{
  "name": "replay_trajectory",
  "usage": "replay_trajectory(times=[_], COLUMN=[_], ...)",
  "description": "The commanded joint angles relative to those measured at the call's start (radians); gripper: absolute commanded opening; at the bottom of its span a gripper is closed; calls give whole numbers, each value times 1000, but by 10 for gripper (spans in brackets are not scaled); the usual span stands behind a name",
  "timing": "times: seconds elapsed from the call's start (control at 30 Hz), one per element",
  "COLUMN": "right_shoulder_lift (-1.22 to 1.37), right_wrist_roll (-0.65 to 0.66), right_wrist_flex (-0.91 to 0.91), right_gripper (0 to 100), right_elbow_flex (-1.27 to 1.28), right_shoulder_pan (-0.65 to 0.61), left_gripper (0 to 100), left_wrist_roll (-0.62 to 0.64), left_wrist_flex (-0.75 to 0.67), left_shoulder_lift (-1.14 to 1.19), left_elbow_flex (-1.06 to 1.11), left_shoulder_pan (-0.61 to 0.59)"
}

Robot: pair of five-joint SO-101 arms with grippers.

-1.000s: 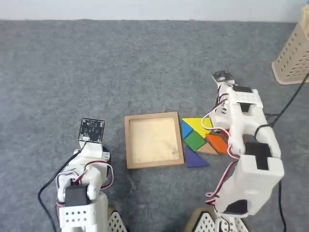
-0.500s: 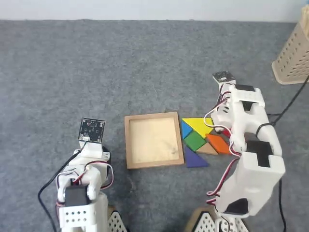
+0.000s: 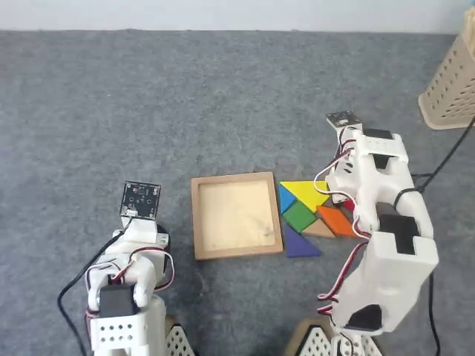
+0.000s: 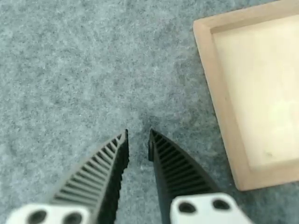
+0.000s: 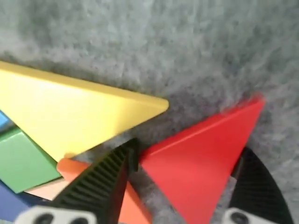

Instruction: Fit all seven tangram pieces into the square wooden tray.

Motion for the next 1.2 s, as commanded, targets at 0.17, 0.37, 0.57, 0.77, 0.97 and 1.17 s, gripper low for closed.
replay_trajectory(times=[0.17,0.37,0.57,0.77,0.97,1.17], right_shoulder_lift=[19,7,-159,-314,-430,-397], right_wrist_roll=[14,-20,-23,-64,-63,5], right_wrist_flex=[8,12,68,110,117,114], right_gripper=[206,202,202,202,202,202], right_elbow_flex=[-31,-34,-28,0,21,-74], right_shoulder_pan=[5,5,-1,-59,-225,-486], left_gripper=[71,71,71,71,71,71], left_wrist_roll=[8,8,8,8,8,8], left_wrist_flex=[0,0,0,0,0,0], left_shoulder_lift=[-23,-23,-23,-23,-23,-23], left_elbow_flex=[-8,-8,-8,-8,-8,-8], left_shoulder_pan=[2,2,2,2,2,2])
